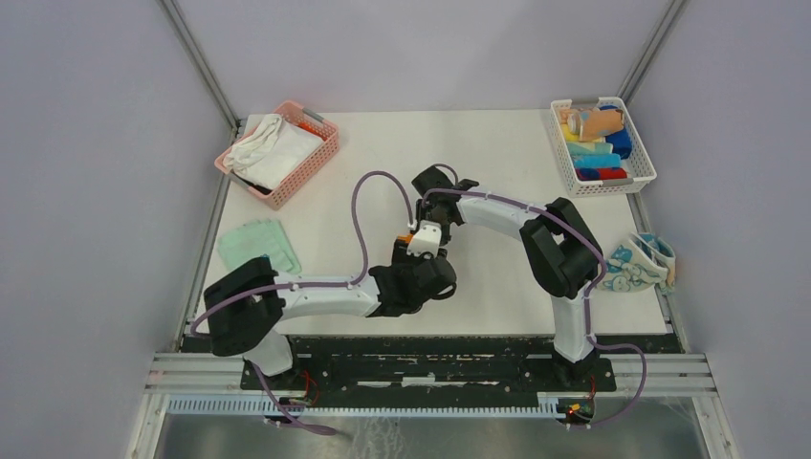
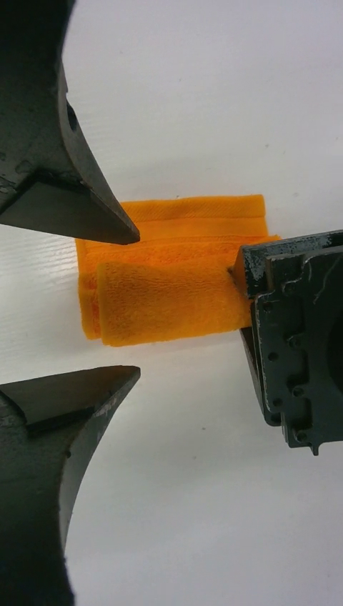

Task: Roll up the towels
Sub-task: Roll the towel at the center of the board.

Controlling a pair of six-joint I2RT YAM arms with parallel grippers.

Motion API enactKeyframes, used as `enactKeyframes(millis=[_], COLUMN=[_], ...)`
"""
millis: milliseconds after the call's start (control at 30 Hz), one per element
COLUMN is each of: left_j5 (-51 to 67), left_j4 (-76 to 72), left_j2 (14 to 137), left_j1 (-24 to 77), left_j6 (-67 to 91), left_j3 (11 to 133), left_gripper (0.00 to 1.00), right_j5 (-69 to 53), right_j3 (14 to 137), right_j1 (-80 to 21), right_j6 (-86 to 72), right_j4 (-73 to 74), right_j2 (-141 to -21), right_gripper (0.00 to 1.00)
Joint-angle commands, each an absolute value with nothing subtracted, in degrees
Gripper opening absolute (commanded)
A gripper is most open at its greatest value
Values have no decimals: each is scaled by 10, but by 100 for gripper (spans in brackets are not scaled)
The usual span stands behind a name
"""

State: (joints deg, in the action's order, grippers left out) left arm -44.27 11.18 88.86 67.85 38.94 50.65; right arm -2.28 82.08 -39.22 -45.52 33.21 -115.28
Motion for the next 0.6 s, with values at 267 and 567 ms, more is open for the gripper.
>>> enactKeyframes(millis=[267, 567], left_j5=[-533, -499], left_j4=[77, 105], left_j2=[1016, 1037], left_j1=[701, 678], left_j6=[320, 366], left_j3=[565, 560], left_gripper=[67, 43], right_j5=[9, -8], right_j3=[833, 823], right_j1=[-393, -392], right_j6=[-439, -435], right_j4=[378, 358], right_j2=[-1149, -1131], right_gripper=[44, 46])
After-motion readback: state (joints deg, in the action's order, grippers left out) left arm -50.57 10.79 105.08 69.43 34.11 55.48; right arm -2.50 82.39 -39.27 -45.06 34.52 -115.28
